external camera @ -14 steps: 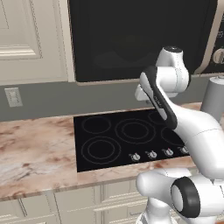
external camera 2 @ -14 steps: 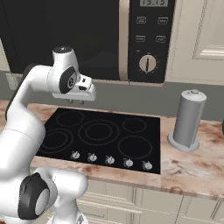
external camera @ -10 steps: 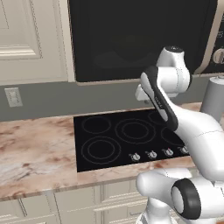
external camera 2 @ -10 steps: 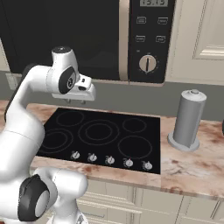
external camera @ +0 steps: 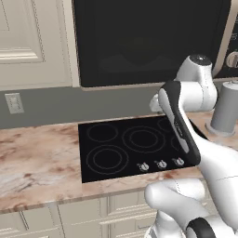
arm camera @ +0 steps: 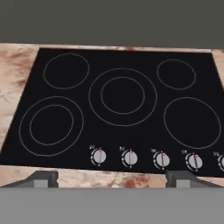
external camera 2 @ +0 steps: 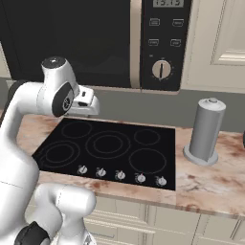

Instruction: The microwave is finished heating the shrimp and garlic. Take the bowl containing the food and place it on the dining counter.

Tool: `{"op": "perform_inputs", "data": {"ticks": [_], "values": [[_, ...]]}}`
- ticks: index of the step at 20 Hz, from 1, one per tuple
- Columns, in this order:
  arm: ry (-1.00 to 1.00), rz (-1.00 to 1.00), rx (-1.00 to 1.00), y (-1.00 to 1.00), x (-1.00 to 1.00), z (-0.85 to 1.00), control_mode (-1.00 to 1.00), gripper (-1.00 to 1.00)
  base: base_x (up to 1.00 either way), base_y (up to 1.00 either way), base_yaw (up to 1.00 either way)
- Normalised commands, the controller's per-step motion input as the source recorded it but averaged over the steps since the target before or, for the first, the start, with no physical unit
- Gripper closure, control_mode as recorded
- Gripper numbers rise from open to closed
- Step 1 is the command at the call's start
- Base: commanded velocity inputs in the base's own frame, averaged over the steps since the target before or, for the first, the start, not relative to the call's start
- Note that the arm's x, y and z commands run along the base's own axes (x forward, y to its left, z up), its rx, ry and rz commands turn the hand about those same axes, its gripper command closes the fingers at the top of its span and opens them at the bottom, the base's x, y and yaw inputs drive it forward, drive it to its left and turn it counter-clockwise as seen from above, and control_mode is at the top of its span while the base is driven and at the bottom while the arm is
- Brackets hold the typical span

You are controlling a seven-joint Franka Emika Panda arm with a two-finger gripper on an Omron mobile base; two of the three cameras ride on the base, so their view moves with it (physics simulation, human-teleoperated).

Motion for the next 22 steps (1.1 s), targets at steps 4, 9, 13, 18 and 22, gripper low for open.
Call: {"op": "perform_inputs", "data": {"ticks": [4, 9, 13, 18, 22], "values": [[-0.07, 0.00, 0.00, 0.00, -0.18, 0.00, -1.00, -1.00, 0.00, 0.00, 0.00], [-0.03, 0.00, 0.00, 0.00, -0.11, 0.00, -1.00, -1.00, 0.00, 0.00, 0.00], [-0.05, 0.00, 0.00, -0.14, -0.19, 0.00, 1.00, -1.00, -0.08, -0.11, 0.00], [0.00, 0.00, 0.00, 0.00, 0.00, 0.00, 1.00, -1.00, -0.38, -0.47, 0.00], [0.00, 0.00, 0.00, 0.00, 0.00, 0.00, 1.00, -1.00, -0.41, -0.51, 0.00]]}}
